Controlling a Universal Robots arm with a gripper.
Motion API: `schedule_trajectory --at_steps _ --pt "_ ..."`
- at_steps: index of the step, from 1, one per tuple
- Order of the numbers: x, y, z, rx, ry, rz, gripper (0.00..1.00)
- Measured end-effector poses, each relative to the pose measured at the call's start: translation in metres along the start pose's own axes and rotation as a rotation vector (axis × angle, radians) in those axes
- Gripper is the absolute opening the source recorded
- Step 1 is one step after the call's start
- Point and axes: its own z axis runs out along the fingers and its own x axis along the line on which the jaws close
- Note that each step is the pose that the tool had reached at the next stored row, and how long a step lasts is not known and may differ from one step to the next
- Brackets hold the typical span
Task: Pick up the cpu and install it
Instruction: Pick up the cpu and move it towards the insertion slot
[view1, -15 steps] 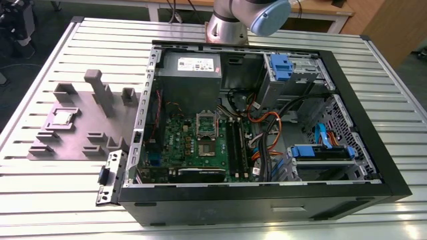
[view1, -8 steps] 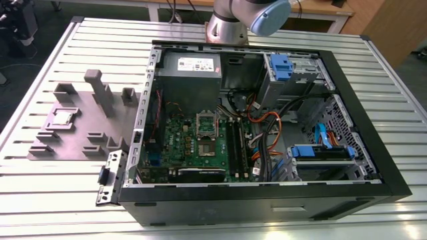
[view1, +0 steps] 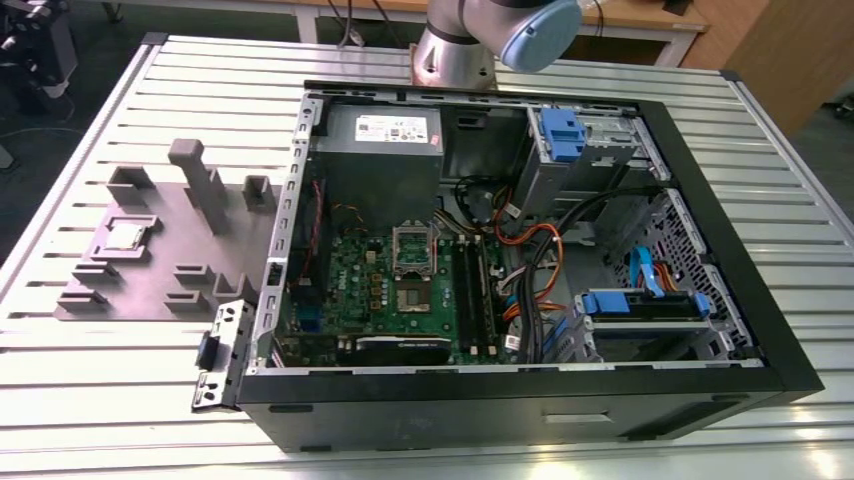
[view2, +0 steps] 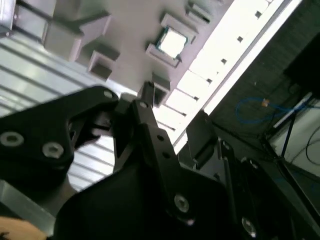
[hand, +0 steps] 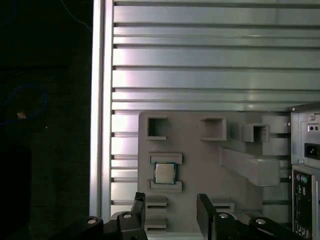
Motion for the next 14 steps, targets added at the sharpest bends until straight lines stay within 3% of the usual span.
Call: schedule_trajectory --at_steps 2,10,14 --pt "0.0001 -0.0001 0.0016 0.0002 0.0035 0.000 0.53" --pt "0.0000 -0.0001 0.0031 0.0000 0.0036 -0.001 0.53" --pt "0.0001 -0.0003 0.0054 0.0000 0.0039 -0.003 0.60"
